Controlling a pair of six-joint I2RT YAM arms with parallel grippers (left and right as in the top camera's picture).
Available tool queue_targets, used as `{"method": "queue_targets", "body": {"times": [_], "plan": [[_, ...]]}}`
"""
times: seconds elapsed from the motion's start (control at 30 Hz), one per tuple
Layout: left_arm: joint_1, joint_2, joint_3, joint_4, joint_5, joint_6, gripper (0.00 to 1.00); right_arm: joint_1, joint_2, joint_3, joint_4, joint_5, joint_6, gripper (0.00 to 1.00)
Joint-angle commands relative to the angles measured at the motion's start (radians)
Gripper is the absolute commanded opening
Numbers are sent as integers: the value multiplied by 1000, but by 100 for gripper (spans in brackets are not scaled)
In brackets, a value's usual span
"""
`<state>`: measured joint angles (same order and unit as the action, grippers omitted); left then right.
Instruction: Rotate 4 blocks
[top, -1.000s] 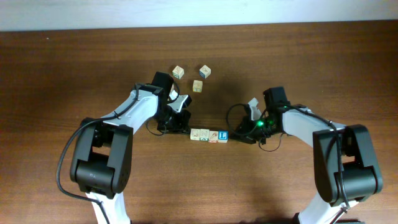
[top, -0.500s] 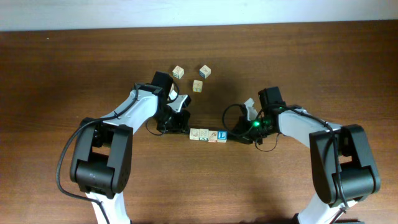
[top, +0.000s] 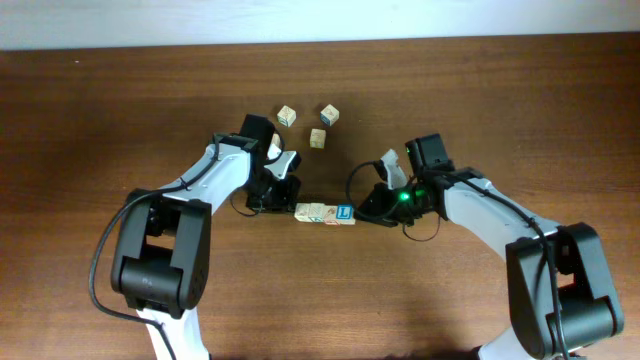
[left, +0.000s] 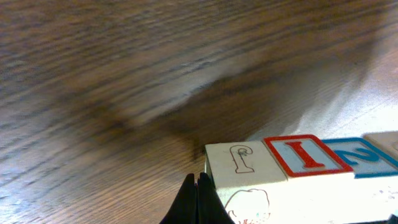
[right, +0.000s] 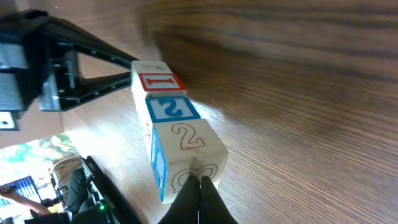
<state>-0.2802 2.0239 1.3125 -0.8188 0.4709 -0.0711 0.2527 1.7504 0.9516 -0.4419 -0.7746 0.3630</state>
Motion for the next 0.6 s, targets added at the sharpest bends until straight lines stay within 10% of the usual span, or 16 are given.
{"method": "queue_targets", "body": {"times": [0.0,0.57], "plan": [[-21,13,-6,6,109,12,0,78,-18,72,11,-32,14,4],[-24,13,-6,7,108,12,0,199,-10,123,35,145,118,4]]}}
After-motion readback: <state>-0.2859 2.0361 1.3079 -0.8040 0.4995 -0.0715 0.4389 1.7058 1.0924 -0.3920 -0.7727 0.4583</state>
